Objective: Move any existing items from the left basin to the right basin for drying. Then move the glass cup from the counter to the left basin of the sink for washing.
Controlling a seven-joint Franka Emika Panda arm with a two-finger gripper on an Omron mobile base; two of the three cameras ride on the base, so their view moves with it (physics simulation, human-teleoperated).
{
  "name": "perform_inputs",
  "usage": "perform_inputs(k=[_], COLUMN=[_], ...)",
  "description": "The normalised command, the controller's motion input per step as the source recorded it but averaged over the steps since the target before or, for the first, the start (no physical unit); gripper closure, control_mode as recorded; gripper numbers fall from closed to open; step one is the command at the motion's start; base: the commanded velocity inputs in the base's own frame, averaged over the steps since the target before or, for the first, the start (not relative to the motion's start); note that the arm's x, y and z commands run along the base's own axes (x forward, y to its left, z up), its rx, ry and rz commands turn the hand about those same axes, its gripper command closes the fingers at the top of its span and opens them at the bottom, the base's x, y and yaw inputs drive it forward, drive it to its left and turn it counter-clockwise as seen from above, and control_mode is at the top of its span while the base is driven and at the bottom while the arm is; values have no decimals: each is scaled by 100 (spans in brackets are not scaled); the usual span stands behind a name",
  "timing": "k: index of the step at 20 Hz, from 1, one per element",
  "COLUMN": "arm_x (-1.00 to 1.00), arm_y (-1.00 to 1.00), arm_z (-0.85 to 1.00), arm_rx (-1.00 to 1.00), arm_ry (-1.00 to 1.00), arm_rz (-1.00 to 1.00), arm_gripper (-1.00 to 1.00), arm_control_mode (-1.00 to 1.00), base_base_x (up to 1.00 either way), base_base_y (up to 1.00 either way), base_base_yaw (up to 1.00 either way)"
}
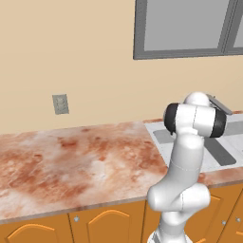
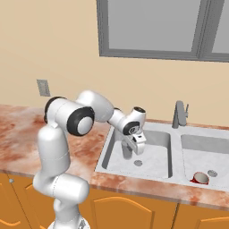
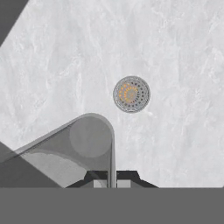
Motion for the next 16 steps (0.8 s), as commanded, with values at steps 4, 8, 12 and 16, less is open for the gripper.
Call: perform_inputs(k=[4,8,12,16], arm_x=[0,1,1,1], arm_y=[-4,-5,-4,0], arm_z=[-17,-16,-15,-12], arm_rx=[2,3,2,2], arm_ry=[0,0,0,4], arm_rz=[0,0,0,0], arm_gripper=[100,100,100,100], arm_control_mode=[-100,-100,-100,-100], base_base_x=[0,0,0,0], base_base_y=[0,0,0,0], base_base_yaw=[0,0,0,0])
